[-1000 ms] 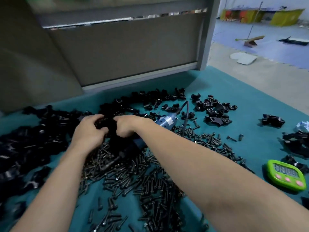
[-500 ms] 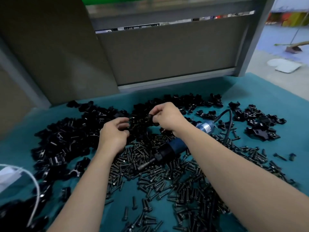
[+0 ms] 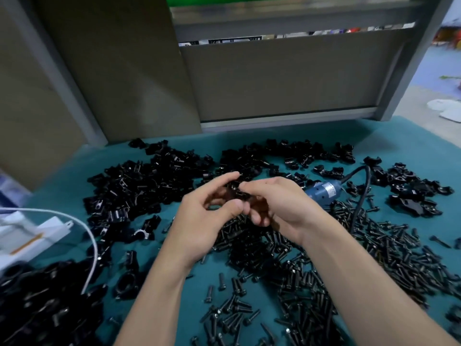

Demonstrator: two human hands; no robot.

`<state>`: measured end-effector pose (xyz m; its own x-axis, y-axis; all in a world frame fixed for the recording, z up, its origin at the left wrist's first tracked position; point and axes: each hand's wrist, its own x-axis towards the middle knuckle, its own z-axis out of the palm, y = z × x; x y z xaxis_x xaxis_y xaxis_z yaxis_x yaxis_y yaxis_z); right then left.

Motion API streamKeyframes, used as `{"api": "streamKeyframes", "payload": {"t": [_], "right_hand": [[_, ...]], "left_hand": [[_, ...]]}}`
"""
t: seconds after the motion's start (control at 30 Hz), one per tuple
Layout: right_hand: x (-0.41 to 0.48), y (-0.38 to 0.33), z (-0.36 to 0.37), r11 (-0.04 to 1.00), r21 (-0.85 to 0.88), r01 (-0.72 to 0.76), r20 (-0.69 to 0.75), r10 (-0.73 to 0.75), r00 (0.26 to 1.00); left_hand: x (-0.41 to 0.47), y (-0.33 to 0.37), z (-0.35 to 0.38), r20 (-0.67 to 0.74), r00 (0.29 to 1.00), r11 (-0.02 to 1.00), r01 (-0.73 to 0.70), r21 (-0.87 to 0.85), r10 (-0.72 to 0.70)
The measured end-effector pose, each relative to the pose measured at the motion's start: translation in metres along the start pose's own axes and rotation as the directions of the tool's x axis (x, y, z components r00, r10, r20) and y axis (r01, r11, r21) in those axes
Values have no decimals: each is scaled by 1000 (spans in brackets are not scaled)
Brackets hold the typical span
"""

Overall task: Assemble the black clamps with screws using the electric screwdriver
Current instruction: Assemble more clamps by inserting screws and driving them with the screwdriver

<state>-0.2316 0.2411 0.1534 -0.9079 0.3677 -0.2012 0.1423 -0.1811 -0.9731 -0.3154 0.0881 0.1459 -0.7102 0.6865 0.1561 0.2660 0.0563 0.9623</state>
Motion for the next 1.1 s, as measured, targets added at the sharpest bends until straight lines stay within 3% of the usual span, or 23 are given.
{"api": "streamKeyframes", "payload": {"t": [0.07, 0.13, 0.23, 0.33, 0.37, 0.43, 0.5, 0.57, 0.67, 0.73, 0.8, 0.93, 1.03, 1.1], "right_hand": [[-8, 6, 1, 1000, -13, -22, 24, 22, 999], [-14, 10, 5, 999, 3, -34, 32, 34, 999], [-18, 16, 15, 1000, 16, 14, -77, -13, 997], [-9, 14, 20, 963, -229, 142, -331, -214, 919], [-2, 11, 20, 917, -371, 145, -373, -290, 882], [19, 1, 28, 780, -615, 114, -322, -380, 867], [48, -5, 43, 623, -777, 83, -177, -343, 922], [83, -4, 64, 468, -879, 93, -31, -250, 968], [129, 6, 97, 365, -921, 135, 102, -108, 989], [152, 16, 117, 223, -957, 186, 180, -46, 983], [167, 25, 129, 88, -972, 218, 212, -74, 975], [165, 27, 127, 189, -958, 214, 159, -273, 949], [151, 17, 115, 315, -926, 209, 75, -389, 918], [137, 6, 103, 466, -871, 155, -59, -412, 909]], "left_hand": [[-6, -1, -2, 92, 996, 995, -10, 98, 1], [-7, -3, 0, 109, 994, 998, -22, 63, 15], [-4, -6, 2, -87, 996, 1000, -11, -13, 10], [1, -14, 0, -272, 959, 991, 102, 86, -75], [1, -16, -1, -327, 937, 987, 149, 58, -123], [3, -22, -6, -414, 877, 967, 184, -177, -243], [6, -25, -16, -465, 808, 872, 116, -476, -361], [7, -24, -30, -473, 764, 741, 10, -672, -439], [6, -25, -47, -507, 716, 633, -117, -765, -480], [6, -26, -54, -536, 685, 624, -151, -767, -493], [7, -27, -61, -553, 657, 607, -179, -775, -513], [8, -32, -68, -586, 654, 680, -146, -719, -479], [8, -36, -68, -568, 707, 830, 46, -556, -421], [8, -39, -67, -512, 760, 898, 211, -387, -400]]}}
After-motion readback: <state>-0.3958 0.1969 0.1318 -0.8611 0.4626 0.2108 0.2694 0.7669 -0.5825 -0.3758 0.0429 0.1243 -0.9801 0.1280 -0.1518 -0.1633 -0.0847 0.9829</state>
